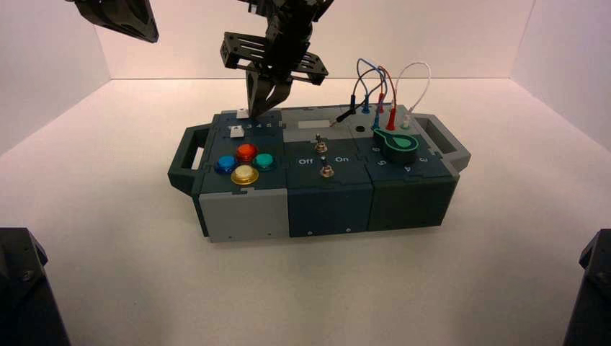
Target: Move the top slider to position 2.
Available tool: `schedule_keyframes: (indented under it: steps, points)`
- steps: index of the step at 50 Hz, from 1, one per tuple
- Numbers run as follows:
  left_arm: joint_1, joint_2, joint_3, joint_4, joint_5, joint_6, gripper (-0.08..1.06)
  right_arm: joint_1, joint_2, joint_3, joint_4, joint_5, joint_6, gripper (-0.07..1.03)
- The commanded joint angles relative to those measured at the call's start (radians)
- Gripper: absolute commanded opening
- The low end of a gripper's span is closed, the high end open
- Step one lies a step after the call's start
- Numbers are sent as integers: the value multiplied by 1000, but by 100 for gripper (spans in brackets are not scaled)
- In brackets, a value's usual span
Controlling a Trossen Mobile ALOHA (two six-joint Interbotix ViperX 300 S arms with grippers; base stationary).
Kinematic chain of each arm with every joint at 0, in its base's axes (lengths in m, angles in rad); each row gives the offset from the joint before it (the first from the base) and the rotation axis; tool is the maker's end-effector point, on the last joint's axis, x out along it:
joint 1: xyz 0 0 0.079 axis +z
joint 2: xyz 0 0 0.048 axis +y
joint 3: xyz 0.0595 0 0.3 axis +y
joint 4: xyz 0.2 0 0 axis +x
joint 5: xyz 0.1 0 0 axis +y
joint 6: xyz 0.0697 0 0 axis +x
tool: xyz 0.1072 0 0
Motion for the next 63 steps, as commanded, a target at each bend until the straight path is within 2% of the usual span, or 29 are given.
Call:
schedule_keyframes:
  steps: [1,20,43,63]
  points:
    - [-2,-9,-35,2,-5,3,-3,12,-17,-28,6,-3,2,-2]
    - [-2,-9,-34,2,-5,3,-3,12,-15,-18,6,-2,2,-2]
    - [20,5,-31,3,-9,5,-3,-6,-75,35,-40,17,-11,-2]
    - [35,31,-41,8,-6,5,-3,3,-118,106,-44,15,-17,-2]
